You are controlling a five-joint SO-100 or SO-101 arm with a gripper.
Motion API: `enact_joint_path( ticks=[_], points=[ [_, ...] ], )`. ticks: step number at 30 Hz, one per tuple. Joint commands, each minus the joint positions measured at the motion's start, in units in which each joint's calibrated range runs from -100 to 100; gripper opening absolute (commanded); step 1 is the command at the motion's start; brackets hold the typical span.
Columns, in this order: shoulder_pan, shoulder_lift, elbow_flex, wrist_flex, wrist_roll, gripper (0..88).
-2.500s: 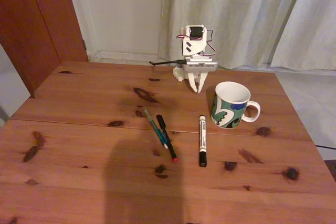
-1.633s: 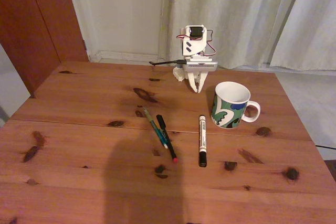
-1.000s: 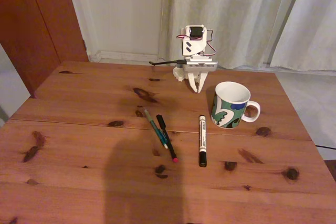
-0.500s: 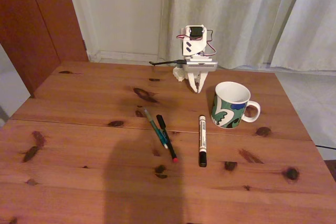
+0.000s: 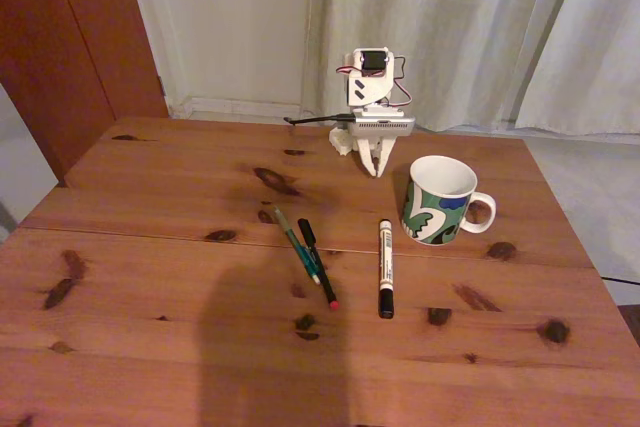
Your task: Clean up the desk and place the pens and markers into the cup
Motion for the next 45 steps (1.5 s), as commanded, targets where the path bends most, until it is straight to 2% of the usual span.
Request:
enact_joint_path(
  ticks=[1, 15, 20, 45],
  points=[
    [-0.2, -0.1, 0.0, 1.5, 0.4, 0.8],
    [0.0, -0.1, -0.3, 1.3, -0.1, 0.8],
    [0.2, 2.8, -8.9, 1.1, -3.0, 0.8],
    [3.9, 72.4, -72.4, 0.8, -3.9, 0.8]
  ],
)
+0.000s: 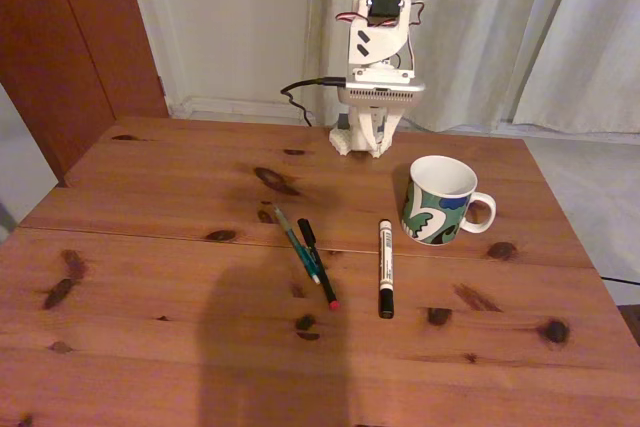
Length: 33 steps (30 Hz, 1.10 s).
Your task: Clean up the desk and place the pens and markers into the cup
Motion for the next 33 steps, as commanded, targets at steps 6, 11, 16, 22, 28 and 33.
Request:
enact_joint_path(
  ticks=[6, 11, 16, 22, 28, 33],
  points=[
    [-0.2, 17.6, -20.1, -5.7, -5.5, 0.7],
    [-0.3, 25.4, -21.4, -13.2, -5.6, 0.7],
    [-1.7, 30.0, -18.3, -14.0, -5.5, 0.7],
    [-5.2, 31.2, -13.7, -14.4, -5.9, 0.7],
    [-6.0, 31.5, -13.6, -14.5, -5.9, 0.7],
    [-6.1, 34.5, -14.8, -16.7, -5.9, 0.7]
  ],
)
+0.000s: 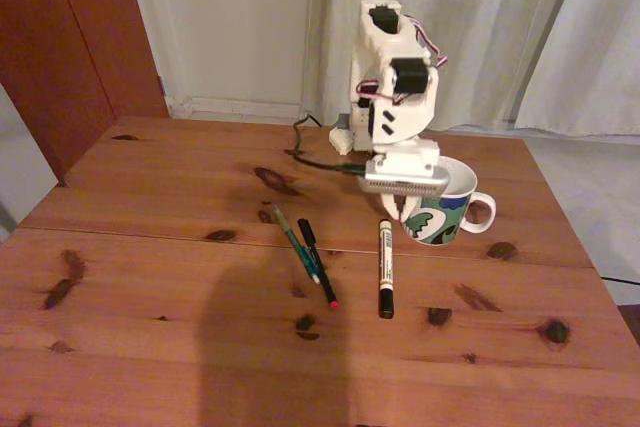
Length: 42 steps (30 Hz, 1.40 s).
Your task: Clean up the desk and place the pens and markers into the cup
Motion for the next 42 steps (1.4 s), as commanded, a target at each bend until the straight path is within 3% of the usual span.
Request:
enact_joint_path(
  ticks=[1, 18, 26, 42],
  points=[
    [-0.5, 1.2, -1.4, -3.7, -0.2, 0.7],
    [-0.4, 8.8, -1.3, -13.7, -1.9, 1.0],
    [-0.3, 9.7, -1.1, -13.9, -1.5, 13.9],
    [0.2, 13.2, -1.0, -13.9, -1.3, 14.1]
  ],
)
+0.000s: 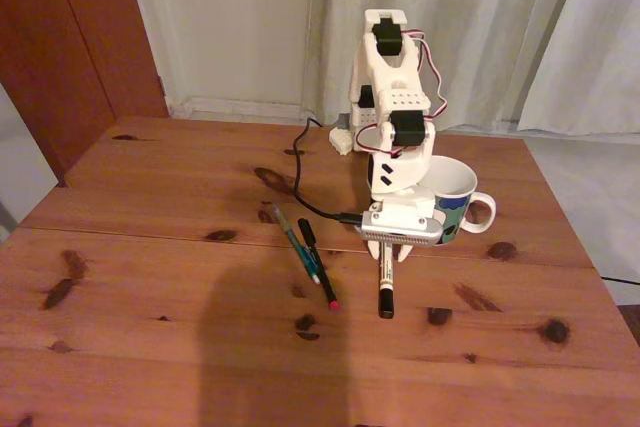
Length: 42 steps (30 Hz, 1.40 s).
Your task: Clean up the desk and place the pens and markers into the cup
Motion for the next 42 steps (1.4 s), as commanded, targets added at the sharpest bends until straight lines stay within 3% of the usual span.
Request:
enact_joint_path(
  ticks=[1, 14, 18, 30, 42],
  points=[
    [0.2, -0.3, -1.1, -1.1, 0.4, 14.1],
    [-0.3, -0.1, 2.6, -1.1, 0.4, 13.4],
    [-0.3, -0.1, 2.6, -1.1, 0.4, 0.0],
    [-0.5, -1.5, 2.6, -0.7, 0.3, 0.8],
    [-3.9, -15.0, 7.7, -0.3, 0.3, 0.8]
  ],
)
